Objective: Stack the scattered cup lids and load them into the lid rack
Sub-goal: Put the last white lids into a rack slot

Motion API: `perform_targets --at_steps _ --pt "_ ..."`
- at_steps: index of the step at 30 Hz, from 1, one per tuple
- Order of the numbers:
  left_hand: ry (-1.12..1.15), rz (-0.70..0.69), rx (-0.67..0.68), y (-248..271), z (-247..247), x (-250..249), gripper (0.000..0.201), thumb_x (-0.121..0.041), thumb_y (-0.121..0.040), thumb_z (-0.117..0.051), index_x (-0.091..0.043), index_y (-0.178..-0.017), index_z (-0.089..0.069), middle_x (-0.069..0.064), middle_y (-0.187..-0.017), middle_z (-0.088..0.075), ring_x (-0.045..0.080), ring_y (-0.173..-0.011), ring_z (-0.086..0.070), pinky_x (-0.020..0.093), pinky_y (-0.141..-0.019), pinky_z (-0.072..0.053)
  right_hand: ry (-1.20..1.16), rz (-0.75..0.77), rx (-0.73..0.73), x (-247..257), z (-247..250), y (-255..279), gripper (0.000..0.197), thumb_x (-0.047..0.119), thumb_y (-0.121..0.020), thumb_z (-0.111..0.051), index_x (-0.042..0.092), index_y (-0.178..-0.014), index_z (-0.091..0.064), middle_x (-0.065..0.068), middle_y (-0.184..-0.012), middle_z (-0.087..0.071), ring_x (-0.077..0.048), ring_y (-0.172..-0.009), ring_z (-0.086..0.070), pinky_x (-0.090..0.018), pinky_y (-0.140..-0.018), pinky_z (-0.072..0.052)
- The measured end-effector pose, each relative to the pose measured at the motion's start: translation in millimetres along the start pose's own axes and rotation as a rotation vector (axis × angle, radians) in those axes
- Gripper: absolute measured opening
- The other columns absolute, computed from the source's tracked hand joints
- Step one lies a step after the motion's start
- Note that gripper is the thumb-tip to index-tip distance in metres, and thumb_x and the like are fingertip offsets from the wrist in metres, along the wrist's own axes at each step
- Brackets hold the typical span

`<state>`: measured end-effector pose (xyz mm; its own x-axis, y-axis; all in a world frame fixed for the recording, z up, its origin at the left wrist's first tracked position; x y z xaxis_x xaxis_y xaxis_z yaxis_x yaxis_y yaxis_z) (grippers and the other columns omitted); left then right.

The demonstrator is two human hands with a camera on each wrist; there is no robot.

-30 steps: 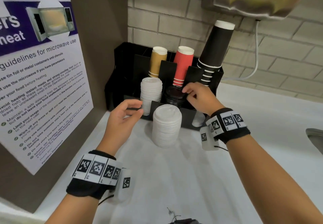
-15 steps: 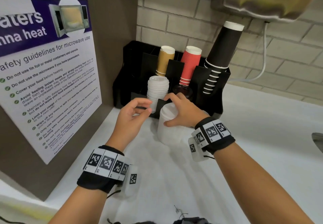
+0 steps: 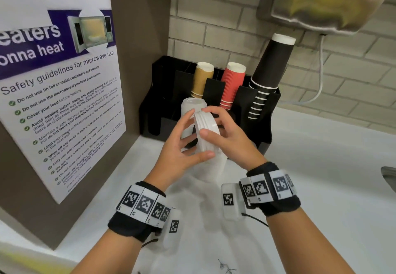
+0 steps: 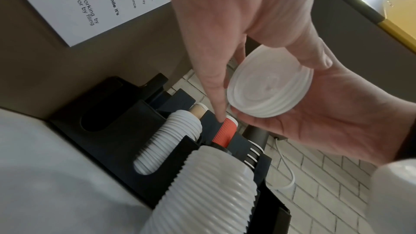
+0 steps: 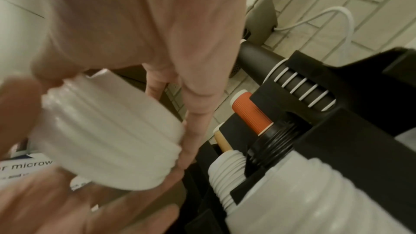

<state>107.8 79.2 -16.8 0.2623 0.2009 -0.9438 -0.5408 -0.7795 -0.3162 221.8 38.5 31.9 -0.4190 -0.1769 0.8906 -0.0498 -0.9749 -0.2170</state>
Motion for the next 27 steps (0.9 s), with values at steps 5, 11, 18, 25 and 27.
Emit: perform_targets --at_steps 5,11,18,25,27 --pt "0.018 0.005 0.011 1 -4 -1 0.092 -0.027 -0.055 -0.088 -0.041 -0.134 -0.042 -0.010 -0.141 -0.045 0.011 -0.121 -0.056 0.039 -0.090 -0.056 -0.007 -0.077 0.100 -10 11 8 0.061 0.043 -0.079 -0.066 0.033 -0.136 -0.046 0.000 -0.123 -0.061 -0.017 -0.115 -0.060 -0.045 -0.101 -0.048" --pt "-0.009 0.017 0.015 4 -14 0 0.098 -0.029 -0.051 -0.088 -0.039 -0.136 -0.040 -0.008 -0.142 -0.043 0.017 -0.124 -0.053 0.042 -0.089 -0.057 -0.104 -0.107 0.092 -13 20 17 0.064 0.040 -0.073 -0.075 0.037 -0.132 -0.050 -0.005 -0.122 -0.063 -0.022 -0.111 -0.063 -0.050 -0.089 -0.055" --pt "-0.048 0.047 0.040 6 -20 -2 0.100 -0.029 -0.051 -0.088 -0.040 -0.137 -0.039 -0.007 -0.145 -0.042 0.019 -0.127 -0.050 0.047 -0.092 -0.055 -0.117 -0.095 0.064 -12 26 25 0.058 0.030 -0.073 -0.076 0.036 -0.127 -0.055 0.002 -0.116 -0.064 -0.019 -0.106 -0.065 -0.041 -0.083 -0.058" --pt "-0.052 0.035 0.030 6 -23 -4 0.099 -0.026 -0.053 -0.087 -0.039 -0.138 -0.038 -0.008 -0.145 -0.042 0.021 -0.130 -0.047 0.048 -0.097 -0.052 -0.014 -0.021 -0.010 -7 25 26 0.062 0.020 -0.071 -0.083 0.037 -0.122 -0.053 0.015 -0.115 -0.061 0.002 -0.106 -0.059 -0.015 -0.082 -0.051" --pt "-0.072 0.019 0.034 5 -23 -4 0.101 -0.025 -0.054 -0.087 -0.038 -0.140 -0.036 -0.010 -0.145 -0.042 0.018 -0.131 -0.047 0.042 -0.100 -0.050 -0.003 -0.001 -0.028 -7 24 25 0.061 0.017 -0.072 -0.083 0.036 -0.121 -0.053 0.017 -0.113 -0.061 0.003 -0.104 -0.059 -0.014 -0.080 -0.051"
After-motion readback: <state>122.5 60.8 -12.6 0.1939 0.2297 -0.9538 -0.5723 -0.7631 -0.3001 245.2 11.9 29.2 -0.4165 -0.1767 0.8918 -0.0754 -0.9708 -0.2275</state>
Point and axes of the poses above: each hand's wrist, its own y-axis away from the middle knuckle, its own z-axis out of the back of the hand, x = y × z, the point moved 7 cm from there along -y, towards the middle knuckle
